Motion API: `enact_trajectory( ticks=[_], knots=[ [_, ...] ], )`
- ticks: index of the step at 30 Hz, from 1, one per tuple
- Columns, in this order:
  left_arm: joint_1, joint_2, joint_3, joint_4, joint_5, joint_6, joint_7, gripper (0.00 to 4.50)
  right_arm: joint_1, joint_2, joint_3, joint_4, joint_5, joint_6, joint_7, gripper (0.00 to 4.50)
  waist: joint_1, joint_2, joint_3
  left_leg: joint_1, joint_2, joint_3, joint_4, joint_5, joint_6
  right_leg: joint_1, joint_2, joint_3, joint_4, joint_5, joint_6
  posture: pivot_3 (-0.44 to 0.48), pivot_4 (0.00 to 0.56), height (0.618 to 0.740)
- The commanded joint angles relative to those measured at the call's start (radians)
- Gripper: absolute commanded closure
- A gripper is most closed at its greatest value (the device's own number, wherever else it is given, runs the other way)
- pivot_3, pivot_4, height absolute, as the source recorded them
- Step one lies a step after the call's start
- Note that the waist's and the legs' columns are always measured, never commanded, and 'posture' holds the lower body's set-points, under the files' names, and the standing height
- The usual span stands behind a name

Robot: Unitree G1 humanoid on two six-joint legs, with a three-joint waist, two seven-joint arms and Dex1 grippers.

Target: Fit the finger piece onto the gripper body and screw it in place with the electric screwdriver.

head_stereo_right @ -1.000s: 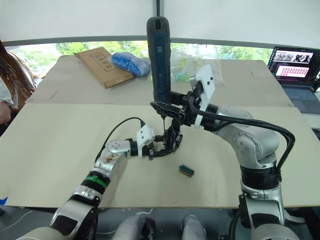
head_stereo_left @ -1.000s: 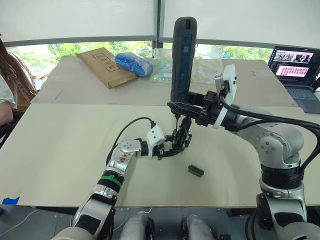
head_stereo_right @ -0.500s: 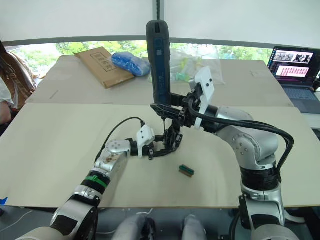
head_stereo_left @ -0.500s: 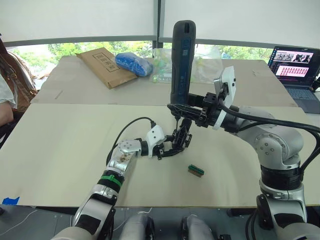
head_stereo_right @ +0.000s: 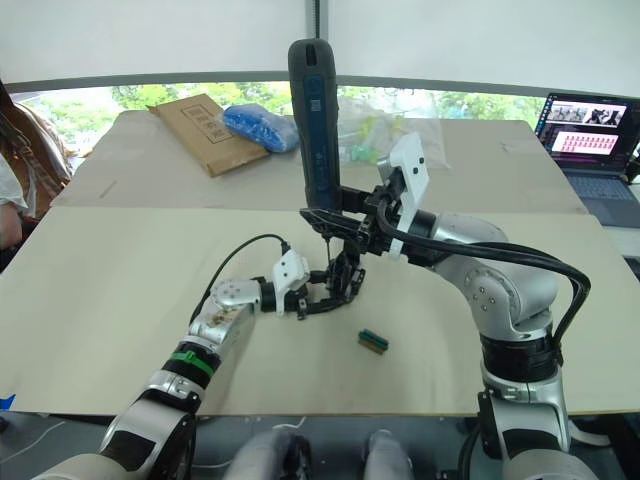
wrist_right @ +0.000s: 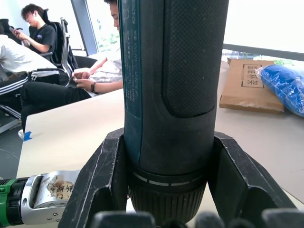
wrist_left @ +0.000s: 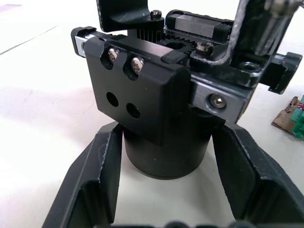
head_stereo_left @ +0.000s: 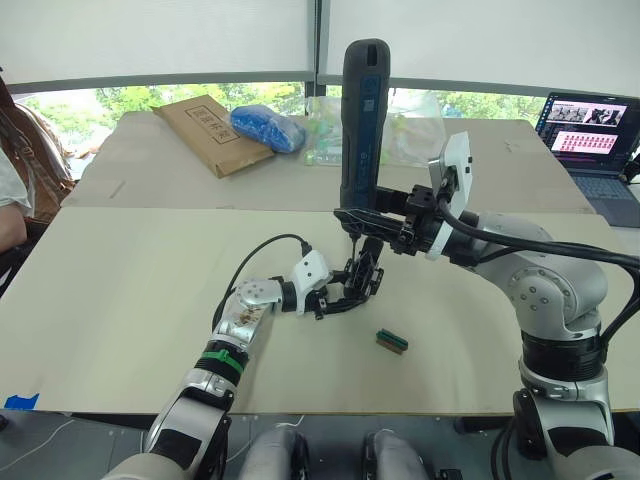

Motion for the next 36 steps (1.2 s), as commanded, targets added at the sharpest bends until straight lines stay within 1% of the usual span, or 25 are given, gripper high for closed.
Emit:
enact_trajectory(
  ticks=[1, 11, 28, 36],
  knots=[
    [-0.012, -0.003, -0.01, -0.016, 0.002, -0.019, -0.002, 2.2, -0.009, 0.0, -0.011, -0.051, 0.003, -0.052, 0.011, 2.57, 0.0, 0.0, 0.0, 0.0, 0.0, 0.0, 0.0, 0.0, 0.0, 0.0, 0.0, 0.0, 0.0, 0.0, 0.0, 0.0, 0.15, 0.732],
    [-0.013, -0.004, -0.011, -0.016, 0.002, -0.019, -0.001, 2.2, -0.005, -0.006, -0.003, -0.05, -0.01, -0.069, 0.025, 2.57, 0.0, 0.0, 0.0, 0.0, 0.0, 0.0, 0.0, 0.0, 0.0, 0.0, 0.0, 0.0, 0.0, 0.0, 0.0, 0.0, 0.15, 0.732],
    [-0.012, -0.005, -0.011, -0.013, 0.002, -0.021, 0.0, 2.2, -0.043, 0.001, -0.018, -0.047, 0.006, -0.049, 0.016, 2.57, 0.0, 0.0, 0.0, 0.0, 0.0, 0.0, 0.0, 0.0, 0.0, 0.0, 0.0, 0.0, 0.0, 0.0, 0.0, 0.0, 0.15, 0.732],
    [-0.011, -0.004, -0.011, -0.015, 0.002, -0.02, 0.0, 2.2, -0.026, -0.008, -0.01, -0.048, -0.007, -0.058, 0.027, 2.57, 0.0, 0.0, 0.0, 0.0, 0.0, 0.0, 0.0, 0.0, 0.0, 0.0, 0.0, 0.0, 0.0, 0.0, 0.0, 0.0, 0.15, 0.732]
  ],
)
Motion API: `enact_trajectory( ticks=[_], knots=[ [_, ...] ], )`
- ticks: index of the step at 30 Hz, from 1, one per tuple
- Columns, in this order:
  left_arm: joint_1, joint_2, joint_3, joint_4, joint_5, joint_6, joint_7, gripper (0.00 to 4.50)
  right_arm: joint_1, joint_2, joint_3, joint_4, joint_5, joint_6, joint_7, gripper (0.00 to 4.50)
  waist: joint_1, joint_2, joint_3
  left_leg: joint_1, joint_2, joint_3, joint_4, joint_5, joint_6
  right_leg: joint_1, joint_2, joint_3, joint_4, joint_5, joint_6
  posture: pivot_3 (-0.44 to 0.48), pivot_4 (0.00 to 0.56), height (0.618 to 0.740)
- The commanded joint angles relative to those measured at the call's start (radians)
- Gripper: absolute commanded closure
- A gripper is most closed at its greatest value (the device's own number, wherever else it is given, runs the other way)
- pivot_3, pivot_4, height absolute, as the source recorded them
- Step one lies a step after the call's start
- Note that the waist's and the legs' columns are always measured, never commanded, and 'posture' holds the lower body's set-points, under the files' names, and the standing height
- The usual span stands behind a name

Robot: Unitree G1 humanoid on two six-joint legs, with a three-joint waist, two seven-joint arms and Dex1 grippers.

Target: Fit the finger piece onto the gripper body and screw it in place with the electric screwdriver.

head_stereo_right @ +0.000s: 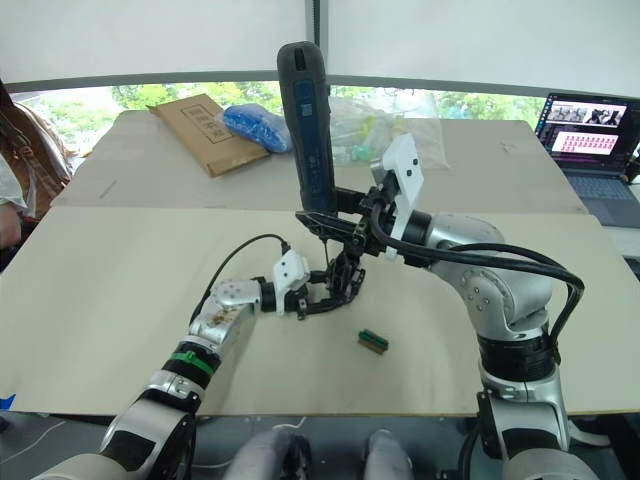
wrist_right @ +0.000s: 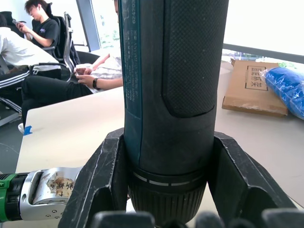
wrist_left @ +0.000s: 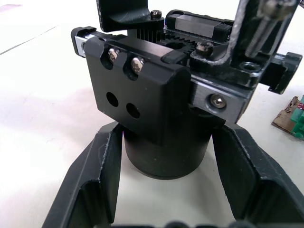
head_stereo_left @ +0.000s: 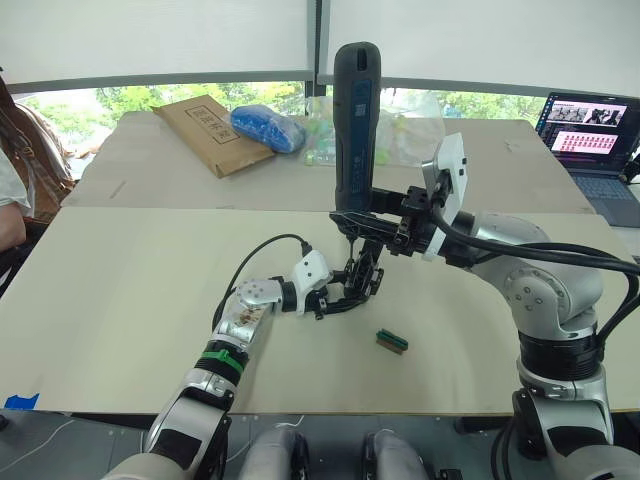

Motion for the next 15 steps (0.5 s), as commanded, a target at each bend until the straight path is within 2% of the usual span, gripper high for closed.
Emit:
enact_trajectory(
  ticks=[1, 15],
  knots=[
    [-0.011, -0.003, -0.01, -0.016, 0.002, -0.019, -0.001, 2.2, -0.016, -0.008, -0.033, -0.047, 0.019, -0.037, 0.009, 2.57, 0.0, 0.0, 0.0, 0.0, 0.0, 0.0, 0.0, 0.0, 0.0, 0.0, 0.0, 0.0, 0.0, 0.0, 0.0, 0.0, 0.15, 0.732],
    [-0.01, -0.001, -0.009, -0.02, 0.001, -0.016, -0.002, 2.2, -0.011, -0.014, -0.028, -0.045, 0.005, -0.047, 0.026, 2.57, 0.0, 0.0, 0.0, 0.0, 0.0, 0.0, 0.0, 0.0, 0.0, 0.0, 0.0, 0.0, 0.0, 0.0, 0.0, 0.0, 0.15, 0.732]
  ],
)
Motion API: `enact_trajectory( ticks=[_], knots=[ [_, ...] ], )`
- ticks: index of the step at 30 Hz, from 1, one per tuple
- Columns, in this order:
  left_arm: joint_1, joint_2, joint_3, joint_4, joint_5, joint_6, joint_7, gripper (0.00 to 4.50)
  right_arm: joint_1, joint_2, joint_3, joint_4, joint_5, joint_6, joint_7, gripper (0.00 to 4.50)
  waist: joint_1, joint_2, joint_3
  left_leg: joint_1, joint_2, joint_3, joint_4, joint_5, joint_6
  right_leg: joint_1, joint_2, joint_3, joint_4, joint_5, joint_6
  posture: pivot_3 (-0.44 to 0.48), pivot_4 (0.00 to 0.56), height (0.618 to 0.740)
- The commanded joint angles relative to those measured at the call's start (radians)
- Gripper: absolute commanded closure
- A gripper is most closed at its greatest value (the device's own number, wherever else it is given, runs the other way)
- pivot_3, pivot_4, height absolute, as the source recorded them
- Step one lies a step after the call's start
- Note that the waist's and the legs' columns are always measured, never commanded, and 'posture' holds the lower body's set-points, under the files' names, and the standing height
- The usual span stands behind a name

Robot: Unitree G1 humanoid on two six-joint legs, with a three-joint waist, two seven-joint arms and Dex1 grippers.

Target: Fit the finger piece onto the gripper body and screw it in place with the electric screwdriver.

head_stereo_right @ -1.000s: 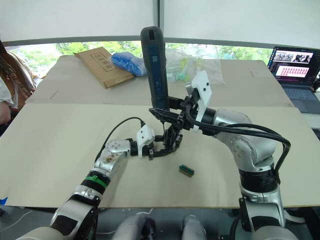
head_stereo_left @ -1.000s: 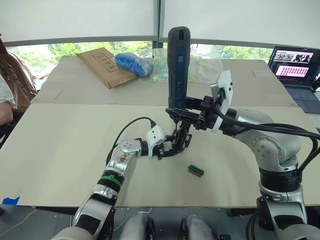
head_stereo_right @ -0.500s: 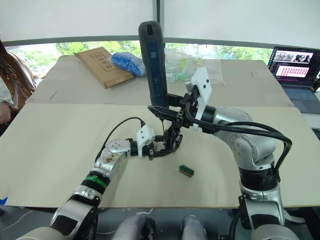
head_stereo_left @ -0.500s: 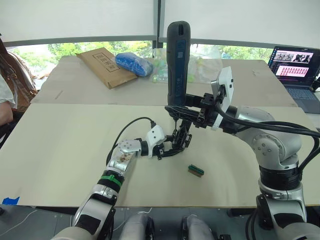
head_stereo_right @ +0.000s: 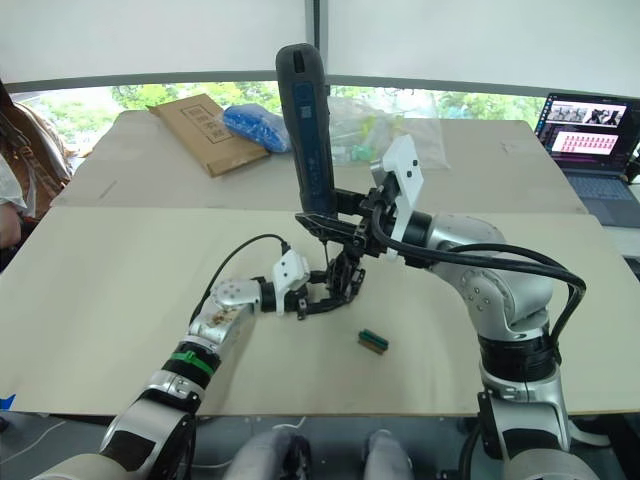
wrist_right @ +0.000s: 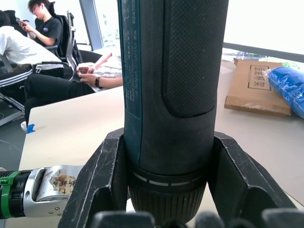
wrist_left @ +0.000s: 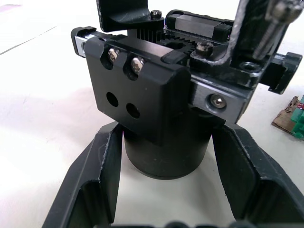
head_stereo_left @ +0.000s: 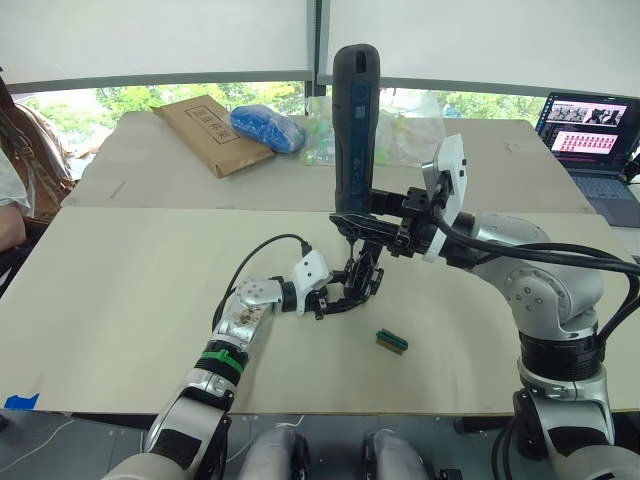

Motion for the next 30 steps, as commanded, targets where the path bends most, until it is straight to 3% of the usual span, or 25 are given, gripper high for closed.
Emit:
enact_trajectory(
  ticks=[1, 30],
  knots=[
    [-0.01, -0.001, -0.009, -0.02, 0.002, -0.016, -0.001, 2.2, -0.012, -0.008, -0.029, -0.045, 0.008, -0.047, 0.006, 2.57, 0.0, 0.0, 0.0, 0.0, 0.0, 0.0, 0.0, 0.0, 0.0, 0.0, 0.0, 0.0, 0.0, 0.0, 0.0, 0.0, 0.15, 0.732],
    [-0.009, -0.003, -0.009, -0.025, 0.001, -0.017, 0.002, 2.2, 0.01, -0.006, -0.012, -0.045, -0.016, -0.076, 0.025, 2.57, 0.0, 0.0, 0.0, 0.0, 0.0, 0.0, 0.0, 0.0, 0.0, 0.0, 0.0, 0.0, 0.0, 0.0, 0.0, 0.0, 0.15, 0.732]
  ],
)
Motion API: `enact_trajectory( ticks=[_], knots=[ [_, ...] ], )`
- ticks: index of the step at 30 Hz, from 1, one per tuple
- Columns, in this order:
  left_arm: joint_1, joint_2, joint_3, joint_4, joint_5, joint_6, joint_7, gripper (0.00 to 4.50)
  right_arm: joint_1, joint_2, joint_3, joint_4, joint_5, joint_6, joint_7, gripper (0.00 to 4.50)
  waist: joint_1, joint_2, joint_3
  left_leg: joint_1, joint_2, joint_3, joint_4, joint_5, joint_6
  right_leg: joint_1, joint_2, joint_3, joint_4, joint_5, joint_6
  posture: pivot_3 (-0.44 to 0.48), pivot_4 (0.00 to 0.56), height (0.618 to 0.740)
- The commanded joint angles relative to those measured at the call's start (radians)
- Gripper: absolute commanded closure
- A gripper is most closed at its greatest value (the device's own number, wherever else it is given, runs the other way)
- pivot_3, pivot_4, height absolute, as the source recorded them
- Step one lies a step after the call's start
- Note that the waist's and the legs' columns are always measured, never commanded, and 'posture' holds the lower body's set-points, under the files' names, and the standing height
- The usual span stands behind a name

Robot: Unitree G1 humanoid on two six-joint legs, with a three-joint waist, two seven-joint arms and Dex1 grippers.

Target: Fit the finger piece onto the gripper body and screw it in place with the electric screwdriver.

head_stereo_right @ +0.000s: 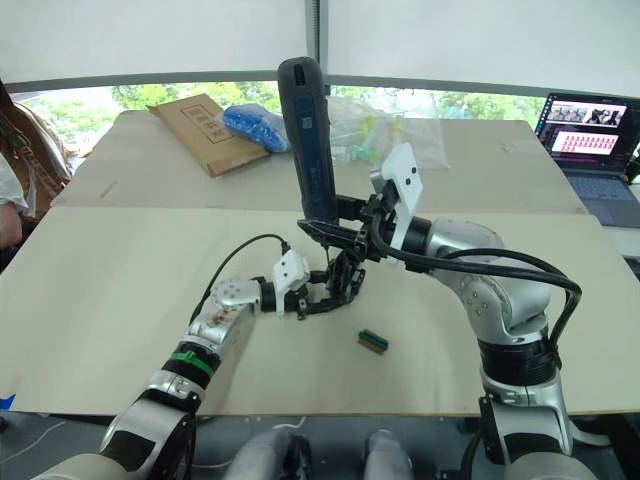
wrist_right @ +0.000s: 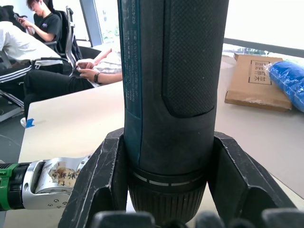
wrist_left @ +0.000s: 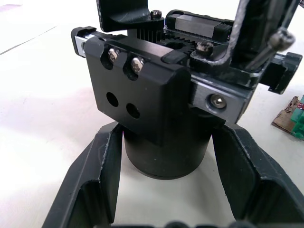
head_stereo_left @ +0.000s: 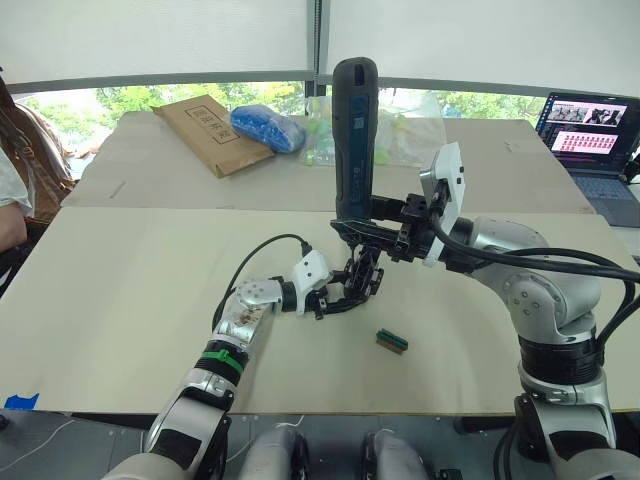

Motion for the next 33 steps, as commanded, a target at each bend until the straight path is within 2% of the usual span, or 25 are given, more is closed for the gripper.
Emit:
enact_trajectory(
  ticks=[1, 33],
  knots=[
    [-0.008, -0.003, -0.009, -0.026, 0.001, -0.016, 0.001, 2.2, -0.014, -0.005, -0.021, -0.045, 0.003, -0.054, 0.011, 2.57, 0.0, 0.0, 0.0, 0.0, 0.0, 0.0, 0.0, 0.0, 0.0, 0.0, 0.0, 0.0, 0.0, 0.0, 0.0, 0.0, 0.15, 0.732],
    [-0.011, -0.006, -0.006, -0.027, -0.002, -0.01, 0.008, 2.2, -0.005, 0.016, -0.013, -0.029, -0.031, -0.079, 0.018, 2.57, 0.0, 0.0, 0.0, 0.0, 0.0, 0.0, 0.0, 0.0, 0.0, 0.0, 0.0, 0.0, 0.0, 0.0, 0.0, 0.0, 0.15, 0.732]
  ],
)
